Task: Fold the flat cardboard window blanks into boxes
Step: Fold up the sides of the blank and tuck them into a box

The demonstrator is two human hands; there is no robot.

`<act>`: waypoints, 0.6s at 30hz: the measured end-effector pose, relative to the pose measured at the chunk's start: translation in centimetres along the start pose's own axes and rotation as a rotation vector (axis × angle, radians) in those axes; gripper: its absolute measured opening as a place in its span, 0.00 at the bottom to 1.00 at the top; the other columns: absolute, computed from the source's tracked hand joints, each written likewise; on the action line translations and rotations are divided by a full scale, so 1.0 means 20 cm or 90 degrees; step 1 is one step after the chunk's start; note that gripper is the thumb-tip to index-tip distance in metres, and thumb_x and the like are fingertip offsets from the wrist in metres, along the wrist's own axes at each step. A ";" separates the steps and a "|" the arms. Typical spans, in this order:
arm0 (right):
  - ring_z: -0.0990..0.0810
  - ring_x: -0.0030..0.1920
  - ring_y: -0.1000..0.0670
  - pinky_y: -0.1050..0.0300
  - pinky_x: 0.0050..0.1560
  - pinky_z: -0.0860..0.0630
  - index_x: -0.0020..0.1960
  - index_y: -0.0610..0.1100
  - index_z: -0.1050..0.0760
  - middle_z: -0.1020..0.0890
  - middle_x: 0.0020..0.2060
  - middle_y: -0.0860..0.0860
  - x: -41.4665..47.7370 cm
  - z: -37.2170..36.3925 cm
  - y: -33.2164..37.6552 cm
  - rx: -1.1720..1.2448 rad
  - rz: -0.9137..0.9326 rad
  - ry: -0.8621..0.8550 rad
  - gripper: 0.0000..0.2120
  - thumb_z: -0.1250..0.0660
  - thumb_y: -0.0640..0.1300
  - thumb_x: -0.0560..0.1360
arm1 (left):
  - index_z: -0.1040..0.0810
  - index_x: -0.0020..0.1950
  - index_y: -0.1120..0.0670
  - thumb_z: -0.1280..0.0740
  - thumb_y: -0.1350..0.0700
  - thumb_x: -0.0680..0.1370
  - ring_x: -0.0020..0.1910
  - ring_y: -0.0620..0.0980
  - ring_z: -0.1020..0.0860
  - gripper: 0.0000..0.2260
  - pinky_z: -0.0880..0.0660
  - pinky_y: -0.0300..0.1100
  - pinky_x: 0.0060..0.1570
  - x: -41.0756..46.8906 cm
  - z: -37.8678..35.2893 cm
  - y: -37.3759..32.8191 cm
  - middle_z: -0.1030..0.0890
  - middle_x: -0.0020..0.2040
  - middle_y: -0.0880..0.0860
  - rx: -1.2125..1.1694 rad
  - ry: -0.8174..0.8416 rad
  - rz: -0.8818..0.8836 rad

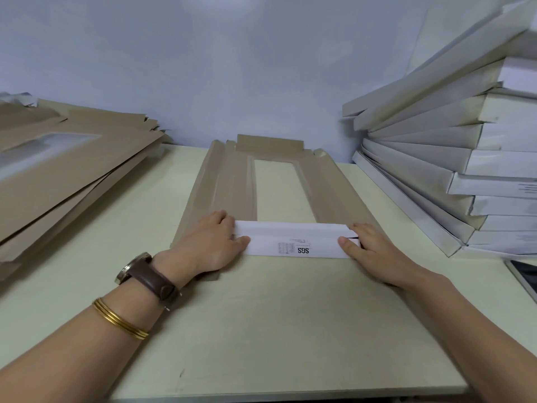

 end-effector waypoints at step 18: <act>0.18 0.41 0.42 0.51 0.49 0.26 0.39 0.38 0.16 0.15 0.39 0.40 -0.13 0.14 0.10 0.461 -0.059 -0.043 0.26 0.43 0.55 0.81 | 0.25 0.34 0.54 0.33 0.43 0.76 0.32 0.44 0.28 0.17 0.35 0.41 0.36 -0.16 0.18 -0.17 0.22 0.33 0.47 -0.272 -0.002 -0.079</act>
Point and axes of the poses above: each hand's wrist, its own x-axis towards the middle knuckle, its own z-axis out of the back of the hand, y = z × x, the point moved 2 cm from there along x, towards the middle knuckle
